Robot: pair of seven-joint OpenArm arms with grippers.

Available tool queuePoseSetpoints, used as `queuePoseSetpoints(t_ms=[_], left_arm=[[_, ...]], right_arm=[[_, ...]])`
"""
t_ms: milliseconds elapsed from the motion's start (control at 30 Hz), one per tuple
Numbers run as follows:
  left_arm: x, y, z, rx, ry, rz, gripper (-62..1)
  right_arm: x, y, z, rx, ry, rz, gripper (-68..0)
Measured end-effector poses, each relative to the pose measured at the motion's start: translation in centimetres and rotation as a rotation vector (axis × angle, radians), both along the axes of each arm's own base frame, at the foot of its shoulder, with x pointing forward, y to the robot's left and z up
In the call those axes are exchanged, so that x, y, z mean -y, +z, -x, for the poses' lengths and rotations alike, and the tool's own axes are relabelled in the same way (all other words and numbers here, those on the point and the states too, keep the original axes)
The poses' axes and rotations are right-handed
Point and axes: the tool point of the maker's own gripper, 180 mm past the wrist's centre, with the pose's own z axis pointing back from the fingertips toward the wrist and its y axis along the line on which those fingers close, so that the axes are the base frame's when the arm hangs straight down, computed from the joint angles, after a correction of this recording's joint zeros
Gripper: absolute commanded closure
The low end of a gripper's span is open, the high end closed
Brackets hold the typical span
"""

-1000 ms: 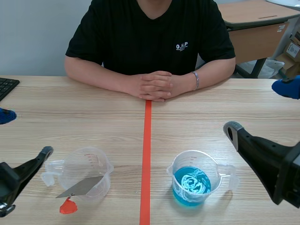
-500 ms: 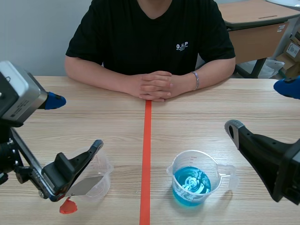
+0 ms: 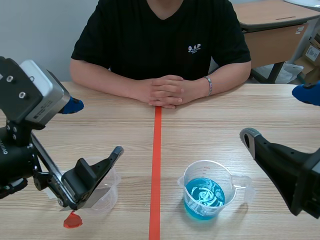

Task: Do the redox reaction experiment.
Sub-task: 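Return to the home posture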

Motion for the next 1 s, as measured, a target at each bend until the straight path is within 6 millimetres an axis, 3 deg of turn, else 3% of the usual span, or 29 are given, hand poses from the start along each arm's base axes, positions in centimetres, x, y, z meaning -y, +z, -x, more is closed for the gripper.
queuePoseSetpoints(t_ms=[1000], left_arm=[[-0.04,0.01,-0.03,0.002,0.003,0.001,-62.3]], right_arm=[[0.04,-0.21,0.02,-0.009,-0.002,0.007,-67.9]])
